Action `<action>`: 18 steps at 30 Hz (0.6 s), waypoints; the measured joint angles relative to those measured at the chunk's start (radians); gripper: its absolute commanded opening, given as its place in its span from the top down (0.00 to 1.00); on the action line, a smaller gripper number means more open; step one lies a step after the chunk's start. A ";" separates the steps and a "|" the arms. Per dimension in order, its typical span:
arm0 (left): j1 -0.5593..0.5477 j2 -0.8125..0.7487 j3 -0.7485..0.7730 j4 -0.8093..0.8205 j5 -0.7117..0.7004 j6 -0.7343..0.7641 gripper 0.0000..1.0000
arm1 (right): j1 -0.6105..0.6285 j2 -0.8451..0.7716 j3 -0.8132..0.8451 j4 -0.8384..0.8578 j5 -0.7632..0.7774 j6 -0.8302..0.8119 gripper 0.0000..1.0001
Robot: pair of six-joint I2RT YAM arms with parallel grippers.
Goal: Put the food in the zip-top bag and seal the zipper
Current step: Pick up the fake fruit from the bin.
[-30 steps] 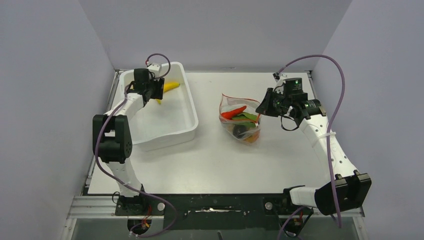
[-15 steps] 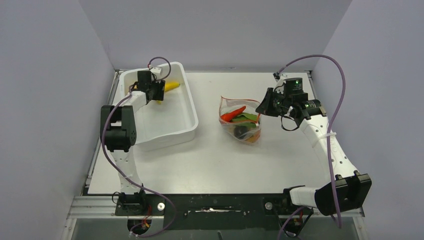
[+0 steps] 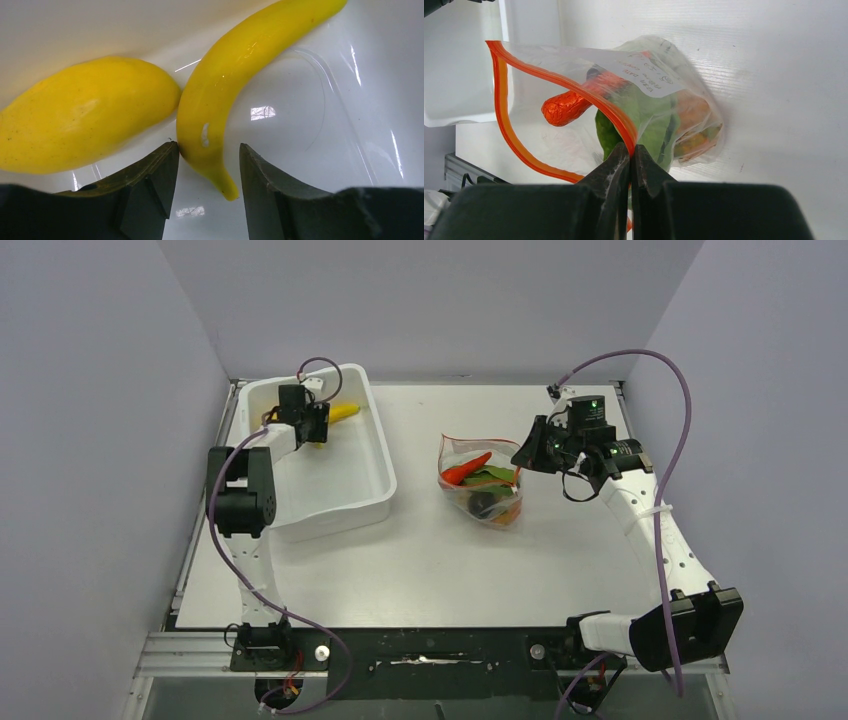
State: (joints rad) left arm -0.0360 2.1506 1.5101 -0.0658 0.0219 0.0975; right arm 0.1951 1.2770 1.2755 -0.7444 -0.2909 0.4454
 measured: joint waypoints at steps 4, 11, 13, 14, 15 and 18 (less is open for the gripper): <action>0.000 0.011 0.000 0.003 -0.008 -0.007 0.64 | 0.000 0.000 0.000 0.000 0.000 0.000 1.00; 0.002 0.012 0.000 0.002 -0.015 -0.014 0.78 | 0.000 0.000 0.000 0.005 -0.002 0.001 1.00; 0.002 0.012 0.000 0.003 -0.016 -0.018 0.80 | 0.000 0.000 0.000 0.006 -0.002 0.003 1.00; 0.002 0.012 0.000 0.003 -0.016 -0.022 0.81 | 0.000 0.000 0.000 0.009 -0.002 0.003 1.00; 0.002 0.011 0.000 0.003 -0.016 -0.027 0.82 | 0.000 0.000 0.000 0.010 -0.002 0.003 1.00; 0.002 0.005 -0.013 0.008 -0.014 -0.042 0.83 | 0.000 0.000 0.000 0.011 -0.002 0.003 1.00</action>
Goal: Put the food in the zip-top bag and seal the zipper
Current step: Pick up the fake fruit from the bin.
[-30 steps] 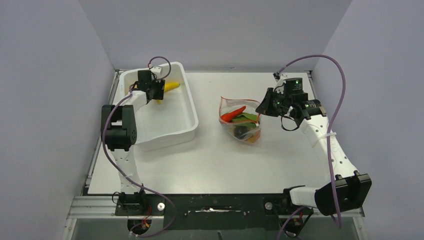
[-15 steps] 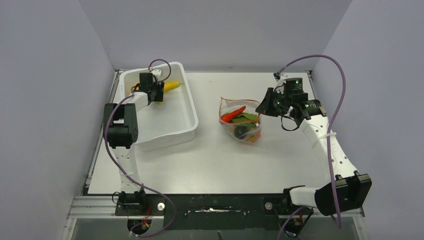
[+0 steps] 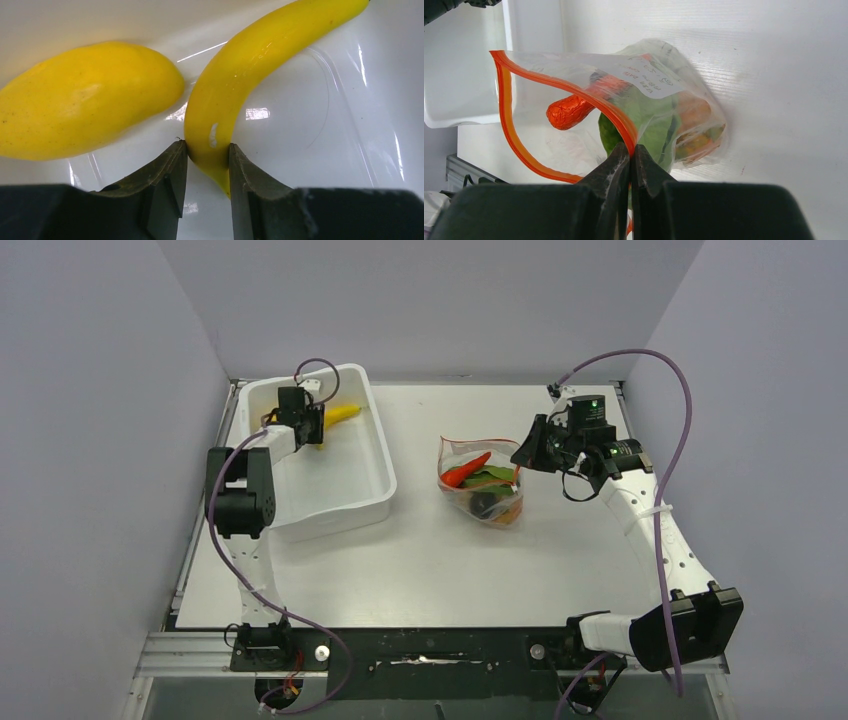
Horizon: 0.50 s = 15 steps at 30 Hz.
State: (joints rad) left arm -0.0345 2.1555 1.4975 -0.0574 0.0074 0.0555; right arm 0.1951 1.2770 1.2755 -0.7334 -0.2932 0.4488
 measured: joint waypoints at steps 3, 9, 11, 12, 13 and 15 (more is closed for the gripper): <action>-0.002 -0.022 -0.026 0.000 0.001 -0.014 0.85 | 0.000 0.000 0.000 0.000 0.000 0.000 1.00; -0.009 -0.087 -0.086 -0.006 -0.002 -0.044 0.88 | 0.000 -0.002 -0.005 0.010 0.000 0.000 1.00; -0.011 -0.118 -0.113 -0.008 -0.003 -0.053 0.89 | 0.000 -0.008 -0.013 0.015 -0.004 0.000 1.00; -0.013 -0.133 -0.124 -0.010 -0.003 -0.056 0.89 | 0.000 -0.010 -0.015 0.016 -0.006 0.000 1.00; -0.015 -0.147 -0.132 -0.011 -0.003 -0.061 0.89 | 0.000 -0.011 -0.015 0.017 -0.008 0.000 1.00; -0.018 -0.175 -0.147 -0.014 -0.003 -0.070 0.89 | 0.000 -0.011 -0.016 0.022 -0.012 0.000 1.00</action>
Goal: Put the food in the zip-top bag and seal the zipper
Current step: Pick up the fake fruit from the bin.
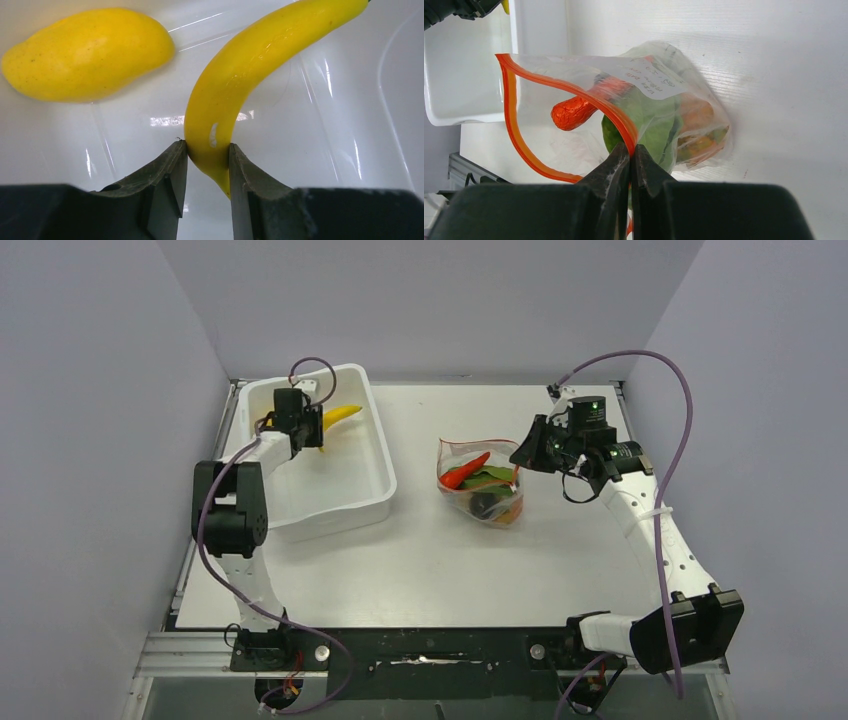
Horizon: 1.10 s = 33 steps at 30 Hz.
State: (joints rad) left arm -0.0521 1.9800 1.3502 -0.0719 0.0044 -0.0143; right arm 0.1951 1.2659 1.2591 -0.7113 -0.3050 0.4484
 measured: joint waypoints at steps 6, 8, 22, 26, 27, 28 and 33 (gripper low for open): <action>-0.006 -0.111 -0.049 -0.034 0.011 -0.008 0.90 | 0.000 0.000 -0.008 0.014 -0.012 -0.001 1.00; -0.010 -0.153 -0.058 -0.048 0.020 -0.008 0.90 | 0.000 0.000 -0.009 0.016 -0.018 -0.002 1.00; -0.153 -0.499 -0.117 -0.058 0.203 0.098 0.90 | 0.001 0.000 -0.008 0.011 -0.052 -0.031 1.00; -0.191 -0.573 -0.123 -0.051 0.259 0.119 0.91 | 0.011 0.000 -0.008 0.013 -0.059 -0.031 1.00; -0.200 -0.596 -0.136 -0.043 0.275 0.127 0.91 | 0.015 0.000 -0.008 0.013 -0.060 -0.031 1.00; -0.211 -0.616 -0.149 -0.039 0.291 0.133 0.90 | 0.018 0.000 -0.008 0.013 -0.061 -0.031 1.00; -0.309 -0.671 -0.200 -0.028 0.399 0.178 0.90 | 0.056 0.001 -0.004 0.010 -0.072 -0.031 1.00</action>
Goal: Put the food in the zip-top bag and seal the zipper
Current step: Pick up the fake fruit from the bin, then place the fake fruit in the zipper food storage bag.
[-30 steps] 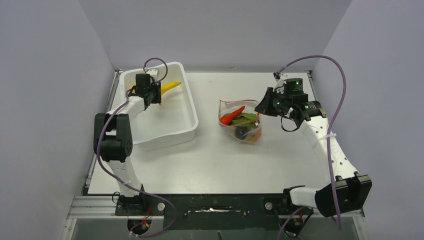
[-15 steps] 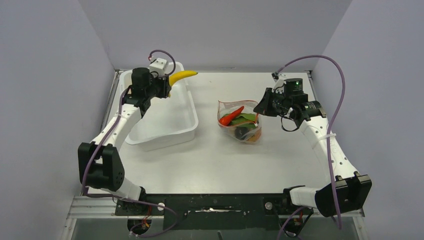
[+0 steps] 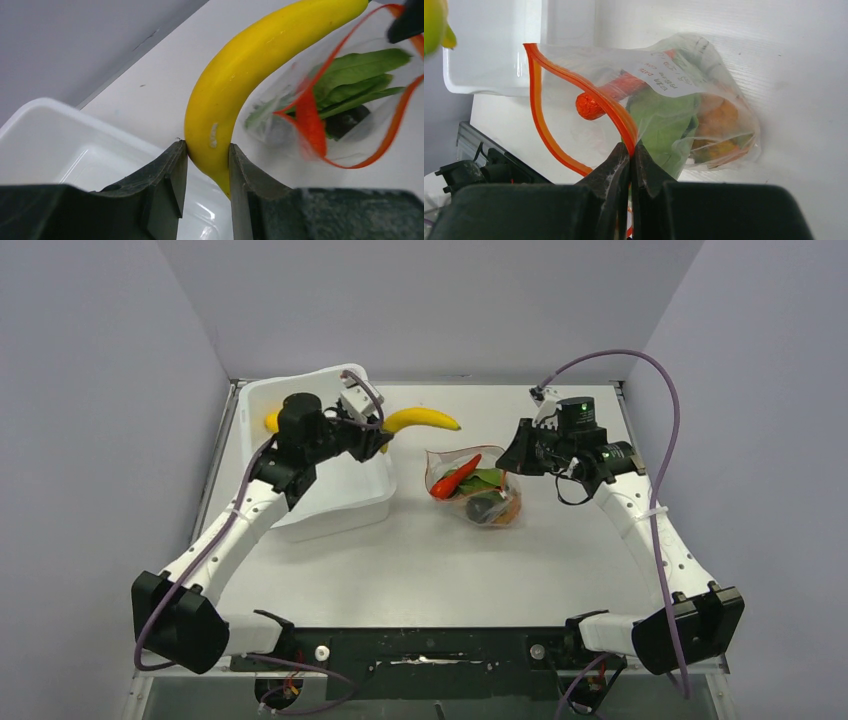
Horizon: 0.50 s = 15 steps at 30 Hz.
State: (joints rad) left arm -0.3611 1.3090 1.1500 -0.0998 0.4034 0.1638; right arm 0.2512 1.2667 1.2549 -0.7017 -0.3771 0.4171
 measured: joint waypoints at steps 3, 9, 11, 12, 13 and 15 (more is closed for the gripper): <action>-0.082 -0.011 -0.025 0.030 0.069 0.026 0.90 | 0.022 0.002 0.010 -0.002 -0.008 0.000 1.00; -0.207 -0.016 -0.051 0.047 0.134 0.109 0.90 | 0.044 0.002 0.014 -0.003 -0.028 0.001 1.00; -0.220 -0.010 -0.045 0.039 0.133 0.130 0.91 | 0.044 0.002 0.014 -0.003 -0.028 0.001 1.00; -0.223 -0.004 -0.039 0.032 0.131 0.137 0.91 | 0.044 0.002 0.014 -0.002 -0.028 0.001 1.00; -0.226 0.003 -0.033 0.027 0.126 0.142 0.91 | 0.044 0.002 0.014 -0.002 -0.028 0.001 1.00; -0.230 0.012 -0.027 0.013 0.114 0.153 0.91 | 0.044 0.002 0.014 -0.002 -0.028 0.002 1.00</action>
State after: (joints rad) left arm -0.5907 1.3212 1.1233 -0.0868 0.5179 0.3164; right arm 0.2955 1.2682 1.2690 -0.7036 -0.4049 0.4187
